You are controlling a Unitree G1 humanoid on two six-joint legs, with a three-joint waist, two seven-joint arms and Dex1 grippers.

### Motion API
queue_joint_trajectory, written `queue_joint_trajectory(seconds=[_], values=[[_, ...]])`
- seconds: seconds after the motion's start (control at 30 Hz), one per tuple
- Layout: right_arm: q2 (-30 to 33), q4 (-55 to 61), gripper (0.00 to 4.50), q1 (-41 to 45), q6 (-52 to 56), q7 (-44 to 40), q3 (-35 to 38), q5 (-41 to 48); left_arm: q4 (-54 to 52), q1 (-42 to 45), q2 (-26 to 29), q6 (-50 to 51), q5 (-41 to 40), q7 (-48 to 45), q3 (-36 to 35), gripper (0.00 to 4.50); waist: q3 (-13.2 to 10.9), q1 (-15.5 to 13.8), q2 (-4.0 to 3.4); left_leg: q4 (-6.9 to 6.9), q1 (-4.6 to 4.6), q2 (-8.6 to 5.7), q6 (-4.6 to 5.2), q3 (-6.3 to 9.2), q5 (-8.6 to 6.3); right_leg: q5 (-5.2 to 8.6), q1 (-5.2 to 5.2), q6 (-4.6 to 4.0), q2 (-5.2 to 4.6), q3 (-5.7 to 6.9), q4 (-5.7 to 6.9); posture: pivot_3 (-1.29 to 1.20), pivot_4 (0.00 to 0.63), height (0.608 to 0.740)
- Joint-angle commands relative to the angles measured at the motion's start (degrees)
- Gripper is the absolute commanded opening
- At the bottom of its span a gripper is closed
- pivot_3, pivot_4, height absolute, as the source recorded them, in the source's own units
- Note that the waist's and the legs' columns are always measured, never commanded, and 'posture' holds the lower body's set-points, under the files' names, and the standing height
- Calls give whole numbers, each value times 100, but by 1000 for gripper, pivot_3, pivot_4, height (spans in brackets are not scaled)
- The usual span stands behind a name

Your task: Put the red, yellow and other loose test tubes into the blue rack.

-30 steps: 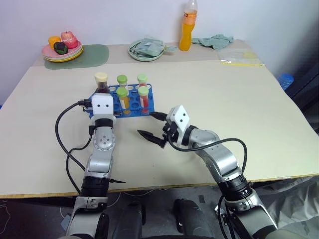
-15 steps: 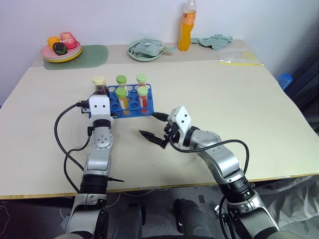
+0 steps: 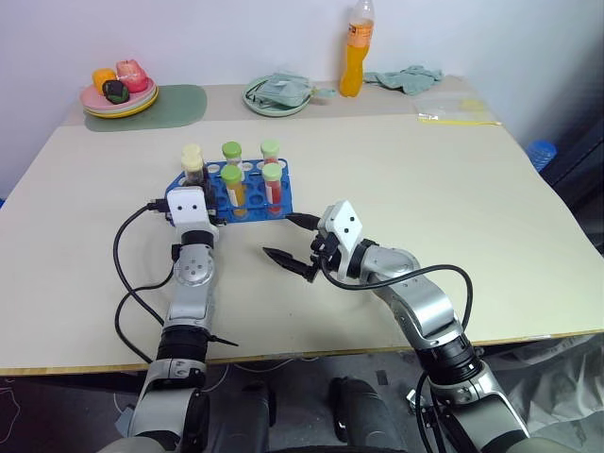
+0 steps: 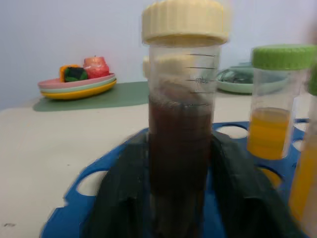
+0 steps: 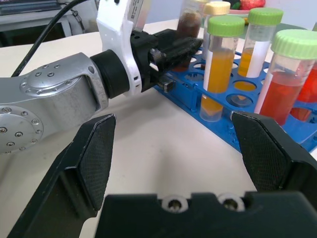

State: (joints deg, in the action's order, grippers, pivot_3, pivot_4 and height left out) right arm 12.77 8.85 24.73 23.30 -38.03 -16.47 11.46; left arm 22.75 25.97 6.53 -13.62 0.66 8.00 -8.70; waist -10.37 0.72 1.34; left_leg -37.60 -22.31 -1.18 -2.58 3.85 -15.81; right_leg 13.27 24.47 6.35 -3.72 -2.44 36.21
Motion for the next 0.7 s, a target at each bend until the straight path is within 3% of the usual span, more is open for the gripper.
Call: queue_joint_trajectory(seconds=[0.03,0.2,0.33,0.5,0.7], values=[[95,353,4120,53,12,-33,205,132,-1006,-438,18,-186,-362,-186,-185,3649,0,25,0,0,-1,0,0,0,0,0,0,0,0,0,-1,0,150,740],[476,551,4120,142,263,-275,710,529,-2996,-1514,351,592,-1307,-766,-553,3649,-1,33,-1,8,-1,6,1,-2,-1,0,7,-1,1,-6,-3,0,150,740],[1227,566,4120,104,503,-651,1294,852,-4399,-2719,1157,1742,-2201,-1373,-1176,3649,-2,28,-2,11,-1,8,4,-7,-3,1,6,-2,0,-9,-7,0,150,740],[2197,-208,4120,-90,308,-1025,1835,768,-4761,-4183,2125,2973,-2668,-2047,-2019,3649,-2,2,-3,11,5,7,11,-11,-7,3,-7,-5,0,-6,-15,0,150,740],[2563,-1108,4120,-129,-192,-1274,1954,625,-4763,-4651,2317,3266,-2775,-2348,-2460,3649,-3,9,-2,11,11,12,14,-18,-8,11,-10,-18,4,-7,-15,0,150,740]])
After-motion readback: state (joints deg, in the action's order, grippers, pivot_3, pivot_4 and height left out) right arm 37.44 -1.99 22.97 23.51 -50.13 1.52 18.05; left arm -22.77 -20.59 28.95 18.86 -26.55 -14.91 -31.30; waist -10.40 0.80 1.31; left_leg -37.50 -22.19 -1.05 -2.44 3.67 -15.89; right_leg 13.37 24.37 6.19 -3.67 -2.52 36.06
